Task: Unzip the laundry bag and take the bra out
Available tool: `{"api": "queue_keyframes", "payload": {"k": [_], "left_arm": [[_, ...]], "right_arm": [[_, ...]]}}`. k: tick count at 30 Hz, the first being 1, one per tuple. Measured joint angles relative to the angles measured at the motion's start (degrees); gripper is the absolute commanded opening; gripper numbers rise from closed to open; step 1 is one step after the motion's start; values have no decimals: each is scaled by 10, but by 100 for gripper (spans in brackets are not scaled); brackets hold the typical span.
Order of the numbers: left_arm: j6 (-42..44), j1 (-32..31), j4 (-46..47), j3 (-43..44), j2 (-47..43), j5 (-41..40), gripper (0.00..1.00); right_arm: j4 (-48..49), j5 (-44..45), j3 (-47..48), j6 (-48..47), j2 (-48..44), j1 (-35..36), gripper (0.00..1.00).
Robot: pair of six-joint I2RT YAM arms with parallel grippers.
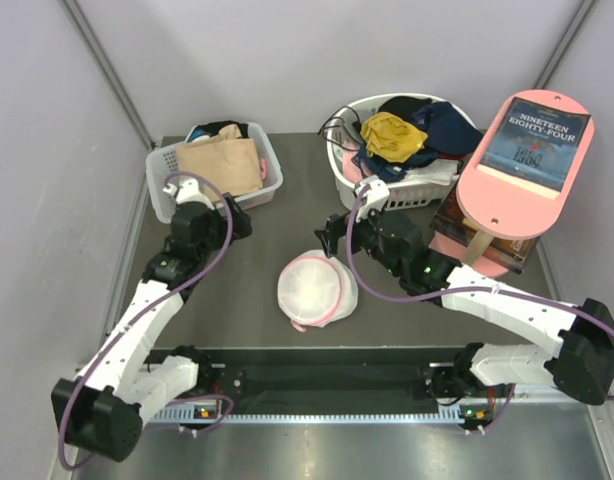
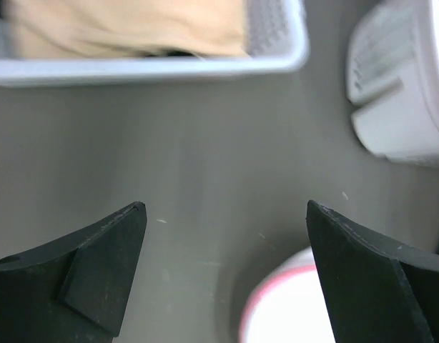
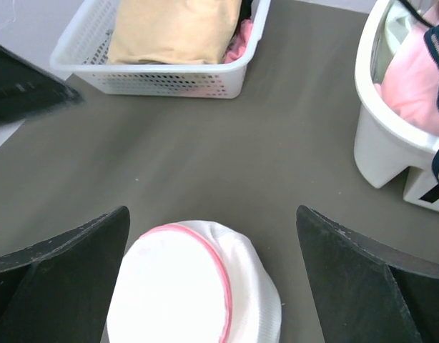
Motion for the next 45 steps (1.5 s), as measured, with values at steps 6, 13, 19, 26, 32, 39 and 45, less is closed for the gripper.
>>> {"api": "queue_keyframes", "payload": {"k": [6, 13, 19, 26, 32, 39, 45], "left_arm": [[-46, -107, 85, -55, 55, 33, 97], [-110, -160, 123, -148, 100, 94, 95], [-150, -176, 150, -200, 71, 108, 89], [-183, -176, 194, -236, 67, 129, 78], [-190, -176, 214, -236, 81, 142, 55], [-203, -176, 215, -247, 73, 153, 44], [-228, -176, 212, -276, 23, 157, 45]], "right_arm": [[-24, -8, -4, 50, 16, 0, 100], [-73, -37, -63, 138, 31, 0, 93], [-94, -65, -108, 206, 53, 0, 91], [-99, -92, -109, 242, 98, 0, 68], [-100, -104, -108, 245, 122, 0, 17], [-102, -109, -52, 217, 171, -16, 0], [-110, -141, 40, 149, 243, -56, 2]]}}
